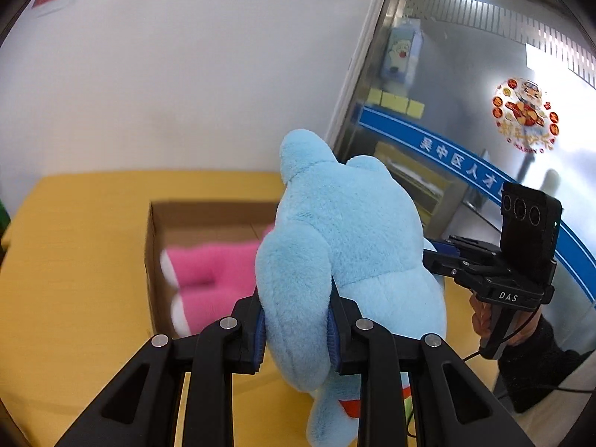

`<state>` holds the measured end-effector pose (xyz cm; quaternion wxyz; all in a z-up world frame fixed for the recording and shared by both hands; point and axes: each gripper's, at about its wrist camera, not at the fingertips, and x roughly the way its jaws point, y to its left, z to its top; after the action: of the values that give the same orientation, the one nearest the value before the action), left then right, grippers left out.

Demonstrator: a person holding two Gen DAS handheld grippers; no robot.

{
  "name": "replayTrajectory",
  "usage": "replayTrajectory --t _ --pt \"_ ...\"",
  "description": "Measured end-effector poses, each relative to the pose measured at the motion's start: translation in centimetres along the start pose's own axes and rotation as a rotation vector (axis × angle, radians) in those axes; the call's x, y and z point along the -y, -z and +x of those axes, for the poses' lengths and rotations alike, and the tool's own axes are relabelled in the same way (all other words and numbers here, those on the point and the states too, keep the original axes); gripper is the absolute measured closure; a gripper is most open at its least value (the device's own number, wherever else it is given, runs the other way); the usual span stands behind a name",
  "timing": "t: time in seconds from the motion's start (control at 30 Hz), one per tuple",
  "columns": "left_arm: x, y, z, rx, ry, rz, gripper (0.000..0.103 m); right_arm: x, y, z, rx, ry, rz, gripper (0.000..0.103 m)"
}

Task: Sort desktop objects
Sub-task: 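Lift the light-blue plush with both tools and carry it over the box, then lower the light-blue plush into the box and open both tools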

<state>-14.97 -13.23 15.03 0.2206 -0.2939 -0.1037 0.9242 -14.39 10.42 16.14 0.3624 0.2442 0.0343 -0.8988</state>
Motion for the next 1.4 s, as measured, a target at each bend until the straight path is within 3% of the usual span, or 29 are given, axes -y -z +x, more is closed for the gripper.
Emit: replayTrajectory --t 0.17,0.23,0.4,0.57,0.87,1.03,1.23,1.4 --pt "-4.4 -8.5 4.8 0.044 -0.036 0.016 0.076 5.7 -8.1 7.4 -0.015 0.012 -0.054 0.076" --pt "-7.5 -10.9 8.4 0.024 -0.058 -0.008 0.076 8.2 -10.6 11.0 -0.018 0.014 -0.054 0.076" --pt "-13.5 -13.3 16.4 -0.048 -0.107 -0.051 0.076 13.2 -13.4 18.9 -0.032 0.003 -0.027 0.078" --pt "-17.9 -11.5 22.5 -0.136 -0.147 -0.096 0.076 16.7 -11.3 26.5 -0.147 0.016 0.009 0.079" --pt "-21.8 -7.8 28.3 -0.296 -0.206 -0.135 0.077 20.7 -5.0 36.2 -0.380 -0.029 0.152 0.079" --pt "-21.1 -6.9 29.3 -0.338 -0.240 -0.126 0.076 20.9 -4.1 37.3 -0.431 -0.044 0.167 0.078" --pt "-20.1 -5.8 29.1 -0.369 -0.284 -0.090 0.079 19.6 -2.2 38.4 -0.549 -0.018 0.120 0.073" --pt "-20.1 -4.9 27.9 -0.374 -0.282 -0.099 0.079 19.0 -1.1 37.7 -0.567 -0.037 0.110 0.073"
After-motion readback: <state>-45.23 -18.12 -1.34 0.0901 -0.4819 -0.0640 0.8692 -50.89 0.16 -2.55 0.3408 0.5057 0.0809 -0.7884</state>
